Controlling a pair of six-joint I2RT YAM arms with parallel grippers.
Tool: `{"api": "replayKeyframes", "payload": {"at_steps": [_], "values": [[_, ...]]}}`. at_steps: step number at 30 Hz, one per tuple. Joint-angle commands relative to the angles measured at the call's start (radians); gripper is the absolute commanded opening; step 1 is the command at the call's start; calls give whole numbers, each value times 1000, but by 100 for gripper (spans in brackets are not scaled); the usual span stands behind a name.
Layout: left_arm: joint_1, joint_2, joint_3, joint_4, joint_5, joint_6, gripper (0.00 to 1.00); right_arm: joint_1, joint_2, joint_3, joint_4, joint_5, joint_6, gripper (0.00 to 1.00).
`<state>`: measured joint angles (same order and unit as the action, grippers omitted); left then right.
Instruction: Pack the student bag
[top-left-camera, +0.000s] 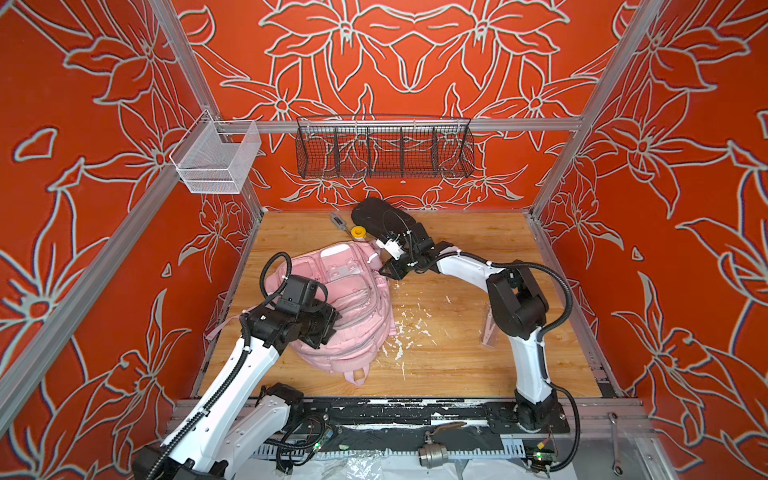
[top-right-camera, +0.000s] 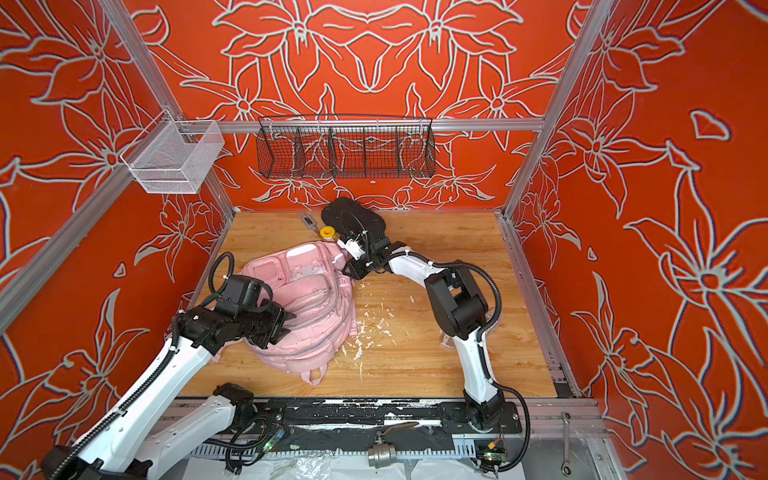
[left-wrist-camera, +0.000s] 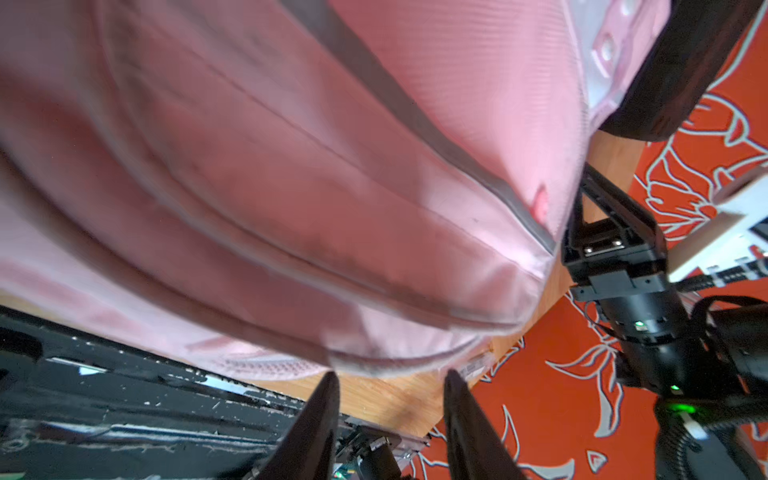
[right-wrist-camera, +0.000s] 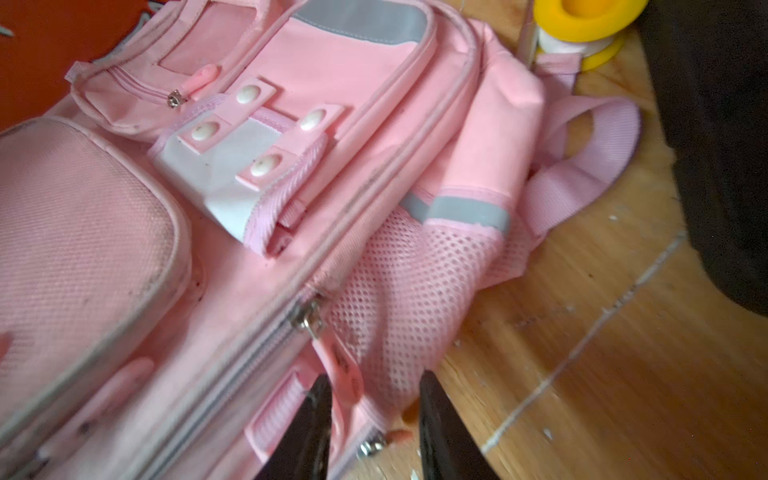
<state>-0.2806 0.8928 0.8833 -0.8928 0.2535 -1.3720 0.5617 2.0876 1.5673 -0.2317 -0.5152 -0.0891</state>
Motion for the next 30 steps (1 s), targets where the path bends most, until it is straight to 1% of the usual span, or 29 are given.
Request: {"api": "replayKeyframes", "payload": {"at_steps": [1,2,3,6,9,11,12,14,17,20,23,26,30], "values": [[0,28,98,-14,22,175,50,-11,-150,-66,37,7,-68,48],[-2,34,121,-28,7,216,52,-12,-187,-100,54,12,-70,50],[-2,39,140,-40,-9,255,53,-14,-217,-127,63,14,-69,51],[-2,69,210,-64,-61,421,54,-16,-310,-200,70,18,-69,53],[-3,158,275,-61,-43,700,54,-18,-380,-261,59,3,-73,55],[-20,227,331,-110,-74,904,54,-21,-423,-297,45,3,-80,56],[-39,258,358,-136,-100,992,54,-23,-444,-313,39,10,-83,56],[-105,315,400,-181,-171,1198,54,-23,-497,-354,46,56,-81,57],[-204,355,379,-183,-239,1435,54,-24,-570,-433,88,96,-76,59],[-244,367,336,-148,-313,1553,54,-24,-618,-484,108,122,-74,62],[-244,373,298,-101,-384,1606,56,-25,-625,-495,90,129,-77,62],[-245,389,266,-67,-432,1655,57,-23,-613,-491,80,118,-74,62],[-245,424,242,-48,-412,1688,57,-25,-596,-478,83,94,-67,62]]}}
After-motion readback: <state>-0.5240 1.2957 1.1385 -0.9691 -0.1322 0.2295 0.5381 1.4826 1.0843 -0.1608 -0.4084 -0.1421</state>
